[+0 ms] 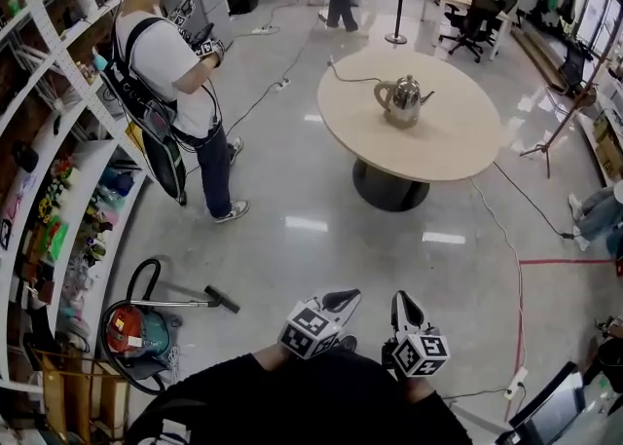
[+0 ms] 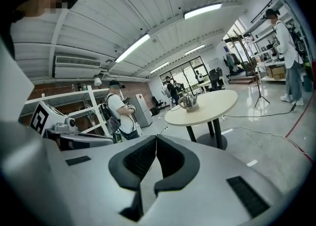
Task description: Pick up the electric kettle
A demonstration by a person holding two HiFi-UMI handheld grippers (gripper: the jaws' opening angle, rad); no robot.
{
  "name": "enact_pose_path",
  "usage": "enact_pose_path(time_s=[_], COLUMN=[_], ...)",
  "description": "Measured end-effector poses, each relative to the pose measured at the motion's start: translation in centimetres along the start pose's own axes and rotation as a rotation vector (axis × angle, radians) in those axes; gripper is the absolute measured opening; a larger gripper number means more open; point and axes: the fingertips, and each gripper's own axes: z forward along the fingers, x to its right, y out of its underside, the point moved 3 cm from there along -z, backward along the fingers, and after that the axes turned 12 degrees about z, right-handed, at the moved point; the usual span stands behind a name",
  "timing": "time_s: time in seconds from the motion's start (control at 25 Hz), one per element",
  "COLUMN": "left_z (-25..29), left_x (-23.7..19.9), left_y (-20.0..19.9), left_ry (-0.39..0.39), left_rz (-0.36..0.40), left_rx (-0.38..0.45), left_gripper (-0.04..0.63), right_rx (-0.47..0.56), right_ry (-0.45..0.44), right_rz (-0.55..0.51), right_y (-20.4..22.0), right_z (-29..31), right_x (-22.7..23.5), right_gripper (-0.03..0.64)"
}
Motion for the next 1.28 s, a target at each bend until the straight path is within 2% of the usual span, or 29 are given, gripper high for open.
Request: enact_pose_path(time_s=[0.24,0.48,0.64,0.88,1.04,1.28], left_z=[3.1,8.0,10.9,14.3,16.4,19.2], left_x=[-2.4,-6.5,-11.6,-21.9,-26.7,-32.6], left_y=[-0.2,-1.8,-3.4,-6.9,-8.6,-9.5], left_ry=[0.035,0.100,0.130,0.134,0.171,0.201], left_rz=[-0.047,-0.037,-0.024,-0.019,-0.007,-0.033], left_rx=[-0.018,-0.015,-0.015,-0.002,0.002,-0.001], left_gripper=[0.020,0.020,0.020,0.020,0.020,0.020], right_rx=[-0.053,-0.031,-0.019,-0.008,0.003,-0.006], right_ry=[0.024,0.104,0.123,0.130,0.148,0.180], right_rz=[0.003,0.013,0.009,-0.018,-0.031,-0.031], right_y=[-0.2,-3.0,-5.1,-8.7,-10.9,-12.5], right_z=[2.9,7.3,12.6,22.7,27.7,33.4], right_x=[1.6,4.8,5.7,5.2,5.0,5.4], right_gripper=[0.014,0.014,0.014,0.014,0.014,0.014])
